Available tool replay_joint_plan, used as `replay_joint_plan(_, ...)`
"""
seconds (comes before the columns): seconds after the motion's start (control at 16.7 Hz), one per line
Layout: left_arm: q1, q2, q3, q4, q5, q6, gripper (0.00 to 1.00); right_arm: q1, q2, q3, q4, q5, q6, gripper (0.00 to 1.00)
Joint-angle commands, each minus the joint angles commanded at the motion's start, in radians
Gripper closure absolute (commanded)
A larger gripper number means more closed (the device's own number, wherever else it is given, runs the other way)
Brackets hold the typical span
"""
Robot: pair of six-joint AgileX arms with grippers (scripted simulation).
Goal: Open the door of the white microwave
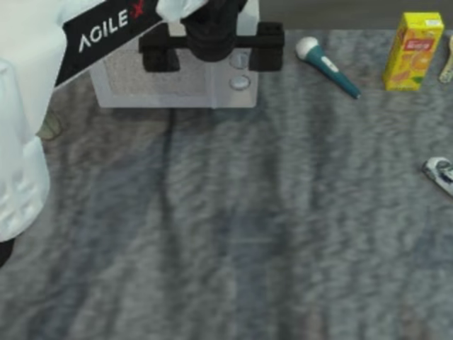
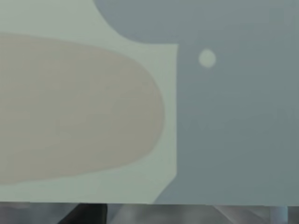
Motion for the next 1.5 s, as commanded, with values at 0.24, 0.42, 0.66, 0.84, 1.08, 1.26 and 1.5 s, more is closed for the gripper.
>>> replay_joint_plan(0.24, 0.000, 0.000, 0.000, 0.000, 0.000, 0.000, 0.15, 0.000, 0.000, 0.000, 0.000, 0.000, 0.000, 0.00)
replay_joint_plan(0.42, 0.000, 0.000, 0.000, 0.000, 0.000, 0.000, 0.38, 0.000, 0.000, 0.000, 0.000, 0.000, 0.000, 0.00)
replay_joint_plan(0.66, 0.000, 0.000, 0.000, 0.000, 0.000, 0.000, 0.68, 0.000, 0.000, 0.000, 0.000, 0.000, 0.000, 0.00)
replay_joint_plan(0.84, 0.000, 0.000, 0.000, 0.000, 0.000, 0.000, 0.90, 0.000, 0.000, 0.000, 0.000, 0.000, 0.000, 0.00)
replay_joint_plan(1.08, 0.000, 0.000, 0.000, 0.000, 0.000, 0.000, 1.00, 0.000, 0.000, 0.000, 0.000, 0.000, 0.000, 0.00)
replay_joint_plan(1.26, 0.000, 0.000, 0.000, 0.000, 0.000, 0.000, 1.00, 0.000, 0.000, 0.000, 0.000, 0.000, 0.000, 0.00)
replay_joint_plan(1.5, -0.032, -0.001, -0.031, 0.005, 0.022, -0.010, 1.00, 0.000, 0.000, 0.000, 0.000, 0.000, 0.000, 0.00)
